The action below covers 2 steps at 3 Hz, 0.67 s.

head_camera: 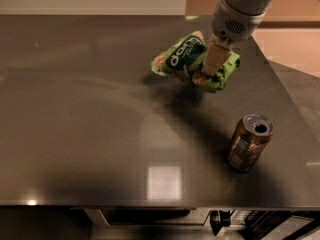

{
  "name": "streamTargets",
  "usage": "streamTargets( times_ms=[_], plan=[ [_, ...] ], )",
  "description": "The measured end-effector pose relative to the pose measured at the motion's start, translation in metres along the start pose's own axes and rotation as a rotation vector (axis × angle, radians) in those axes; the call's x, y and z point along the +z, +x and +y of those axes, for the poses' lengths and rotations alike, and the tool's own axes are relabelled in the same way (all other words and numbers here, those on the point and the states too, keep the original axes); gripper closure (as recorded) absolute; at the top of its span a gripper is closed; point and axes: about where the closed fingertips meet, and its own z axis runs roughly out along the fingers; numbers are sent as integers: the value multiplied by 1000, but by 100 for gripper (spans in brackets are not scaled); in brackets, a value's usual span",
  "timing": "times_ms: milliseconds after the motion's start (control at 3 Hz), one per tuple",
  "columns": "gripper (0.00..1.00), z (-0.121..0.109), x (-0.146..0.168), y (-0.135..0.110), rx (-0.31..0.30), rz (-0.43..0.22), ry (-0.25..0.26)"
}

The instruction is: Move green rice chip bag near rxbar blueberry

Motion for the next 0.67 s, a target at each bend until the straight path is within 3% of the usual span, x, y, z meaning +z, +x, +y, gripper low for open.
streamTargets(
  times_ms=[667],
  plan=[
    [100, -55, 1, 43, 198, -27, 47]
  ],
)
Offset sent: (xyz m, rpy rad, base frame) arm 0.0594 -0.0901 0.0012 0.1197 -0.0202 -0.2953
